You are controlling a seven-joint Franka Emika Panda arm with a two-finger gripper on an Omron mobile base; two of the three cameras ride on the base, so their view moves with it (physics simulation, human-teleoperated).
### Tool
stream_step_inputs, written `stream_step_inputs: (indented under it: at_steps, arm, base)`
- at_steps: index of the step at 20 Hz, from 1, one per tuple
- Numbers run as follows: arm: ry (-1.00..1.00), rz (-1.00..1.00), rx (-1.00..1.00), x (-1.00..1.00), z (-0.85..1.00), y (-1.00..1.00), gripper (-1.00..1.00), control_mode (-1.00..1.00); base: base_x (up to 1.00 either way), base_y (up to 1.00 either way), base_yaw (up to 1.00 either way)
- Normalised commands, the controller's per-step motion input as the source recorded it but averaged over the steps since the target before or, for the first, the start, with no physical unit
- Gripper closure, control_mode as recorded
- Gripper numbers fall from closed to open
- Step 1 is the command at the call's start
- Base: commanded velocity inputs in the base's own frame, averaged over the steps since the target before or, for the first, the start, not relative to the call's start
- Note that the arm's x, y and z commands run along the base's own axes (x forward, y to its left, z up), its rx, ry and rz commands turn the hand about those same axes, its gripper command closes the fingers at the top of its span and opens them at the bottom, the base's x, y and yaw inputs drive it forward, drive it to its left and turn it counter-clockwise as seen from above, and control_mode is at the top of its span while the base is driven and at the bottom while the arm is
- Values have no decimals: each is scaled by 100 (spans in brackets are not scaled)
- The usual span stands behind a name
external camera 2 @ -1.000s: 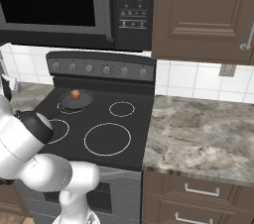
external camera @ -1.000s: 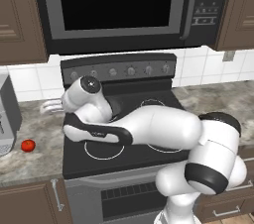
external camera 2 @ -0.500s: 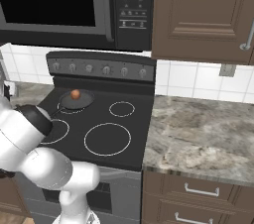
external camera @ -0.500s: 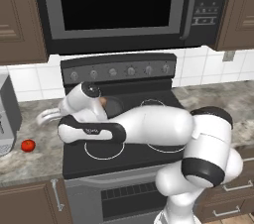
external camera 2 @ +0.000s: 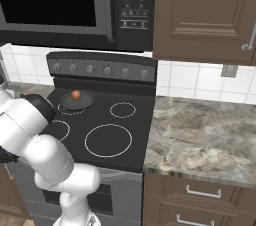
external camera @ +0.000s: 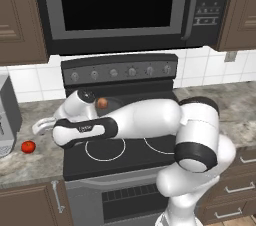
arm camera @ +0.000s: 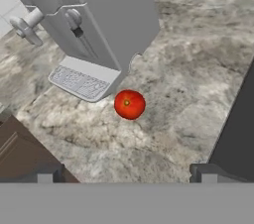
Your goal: Put the tomato and onion in the pan. Then turn on the rear left burner and set the heat to medium.
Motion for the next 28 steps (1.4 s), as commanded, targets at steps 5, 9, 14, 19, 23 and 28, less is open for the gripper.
stream_step_inputs:
  at_steps: [5, 9, 14, 19, 23, 28]
  arm:
    - [9, 0, -2, -12, -32, 24, -100, -100]
    - [6, 0, 0, -3, -25, 9, -100, -100]
    - [8, 0, 0, 2, -20, 6, -100, -100]
    - [15, -3, -1, 17, -18, 34, -100, -100]
    - [15, -4, -5, 24, -18, 42, -100, -100]
    - [13, -3, -6, 23, -14, 35, -100, -100]
  base:
    - [0, 0, 0]
    - [0, 0, 0]
    - [0, 0, 0]
    - [0, 0, 0]
    - [0, 0, 0]
    - [0, 0, 0]
